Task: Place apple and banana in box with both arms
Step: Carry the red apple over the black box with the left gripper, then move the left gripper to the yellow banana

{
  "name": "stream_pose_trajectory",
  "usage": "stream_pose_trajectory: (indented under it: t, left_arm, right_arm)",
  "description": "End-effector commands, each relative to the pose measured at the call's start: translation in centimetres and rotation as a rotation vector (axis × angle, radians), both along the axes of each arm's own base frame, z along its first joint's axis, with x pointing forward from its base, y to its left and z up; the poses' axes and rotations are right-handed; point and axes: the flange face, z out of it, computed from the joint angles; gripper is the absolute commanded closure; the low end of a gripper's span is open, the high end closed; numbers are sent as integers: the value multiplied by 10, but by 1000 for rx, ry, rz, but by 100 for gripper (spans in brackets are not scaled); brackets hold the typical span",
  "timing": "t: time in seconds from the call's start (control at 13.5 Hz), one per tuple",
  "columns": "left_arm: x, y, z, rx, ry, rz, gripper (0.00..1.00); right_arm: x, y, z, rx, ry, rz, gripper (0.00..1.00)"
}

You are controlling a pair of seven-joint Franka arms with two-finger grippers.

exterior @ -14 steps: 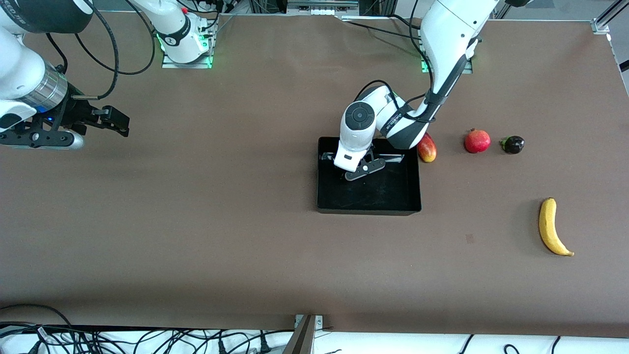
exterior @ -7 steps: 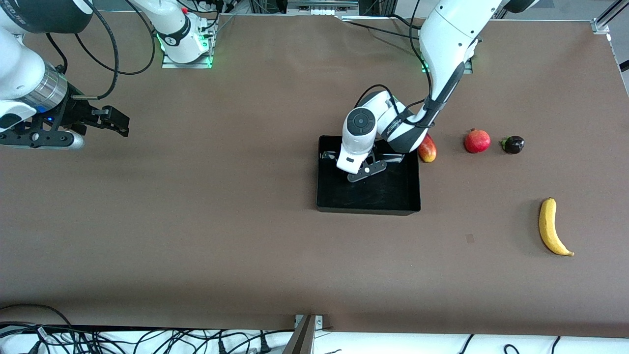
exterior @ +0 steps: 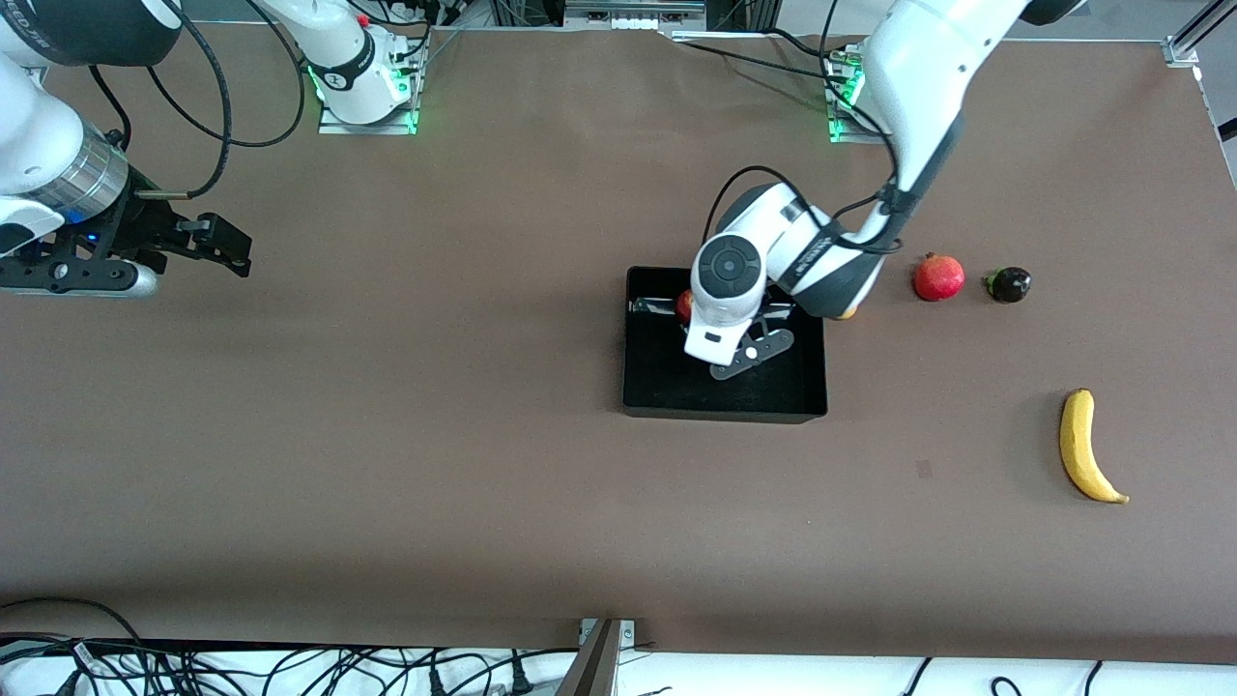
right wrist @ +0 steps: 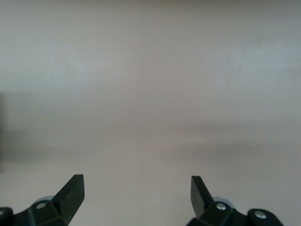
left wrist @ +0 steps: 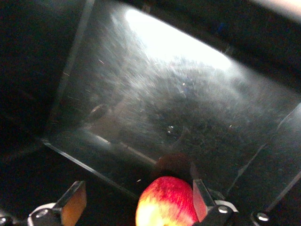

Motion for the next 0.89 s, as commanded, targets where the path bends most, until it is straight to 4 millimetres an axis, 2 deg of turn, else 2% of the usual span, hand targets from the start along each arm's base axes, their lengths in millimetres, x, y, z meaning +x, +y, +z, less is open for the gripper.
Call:
stream_pose_trajectory:
  t: [0.0, 0.07, 0.15, 0.22, 0.3, 0.44, 0.52, 0.59, 0.81]
  left_arm:
    - [34, 46, 62, -13, -18, 9, 0]
    - [49, 75, 83, -27, -45, 11, 0]
    - [63, 110, 96, -35, -62, 16, 0]
    - [76, 147, 106, -50, -70, -1, 0]
    - [86, 181, 106, -65, -62, -61, 0]
    - [101, 250, 92, -49, -26, -208, 0]
    - [108, 282, 78, -9, -6, -317, 0]
    - [113, 306, 68, 31, 10, -393, 0]
    - [128, 406, 45, -6, -34, -516, 0]
  right_arm:
    - [2, 1, 5, -7, -12, -2, 0]
    - [2, 0, 5, -7, -11, -4, 0]
    - [2, -2, 4, -8, -6, -8, 0]
    - [2, -3, 4, -8, -8, -10, 0]
    - [2, -3, 4, -8, -9, -10, 0]
    - [3, -3, 4, -7, -11, -10, 0]
    - [2, -2, 4, -8, -9, -8, 0]
    - [2, -2, 4, -8, -9, -8, 0]
    - [1, 1, 3, -8, -4, -5, 0]
